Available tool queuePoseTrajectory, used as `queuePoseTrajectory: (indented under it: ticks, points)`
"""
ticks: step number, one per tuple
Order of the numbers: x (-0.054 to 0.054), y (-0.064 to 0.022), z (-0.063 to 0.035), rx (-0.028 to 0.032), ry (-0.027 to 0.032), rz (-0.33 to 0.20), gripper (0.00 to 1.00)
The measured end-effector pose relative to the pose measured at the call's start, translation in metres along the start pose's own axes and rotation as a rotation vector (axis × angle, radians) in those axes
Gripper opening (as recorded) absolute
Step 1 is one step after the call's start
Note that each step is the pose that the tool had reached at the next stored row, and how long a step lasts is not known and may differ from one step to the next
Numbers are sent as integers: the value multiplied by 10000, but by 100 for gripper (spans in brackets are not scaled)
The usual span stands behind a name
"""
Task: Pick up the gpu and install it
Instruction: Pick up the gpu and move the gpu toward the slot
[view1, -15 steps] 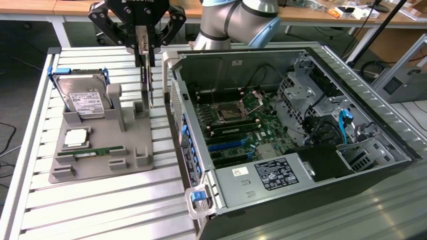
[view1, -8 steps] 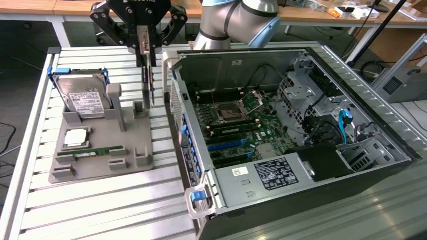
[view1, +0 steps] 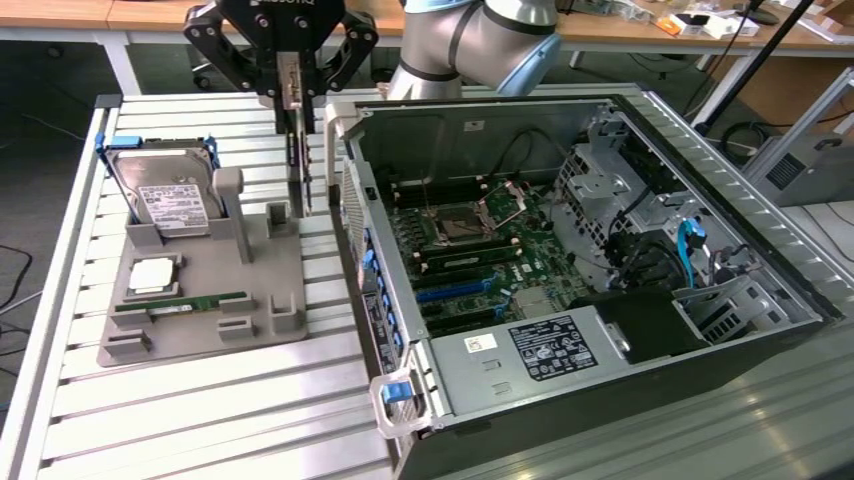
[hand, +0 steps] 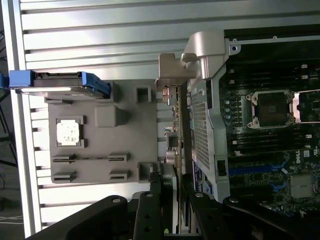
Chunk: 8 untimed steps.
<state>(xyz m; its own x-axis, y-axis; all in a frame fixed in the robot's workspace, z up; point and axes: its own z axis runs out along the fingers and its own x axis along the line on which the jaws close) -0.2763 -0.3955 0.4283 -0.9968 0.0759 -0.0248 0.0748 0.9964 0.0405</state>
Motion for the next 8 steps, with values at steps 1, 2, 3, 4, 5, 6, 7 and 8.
queuePoseTrajectory:
  ticks: [1,2,3,4,5,6,7,8]
  points:
    - [-2,0,0,1,0,1,27]
    - [-6,0,0,2,0,1,27]
    - [-8,1,0,2,0,1,27]
    - [-12,1,0,3,0,0,27]
    - [-15,1,0,3,0,0,27]
    - [-18,1,1,4,-1,1,27]
    - [-19,1,1,4,-1,0,27]
    - [-22,2,1,6,-1,1,27]
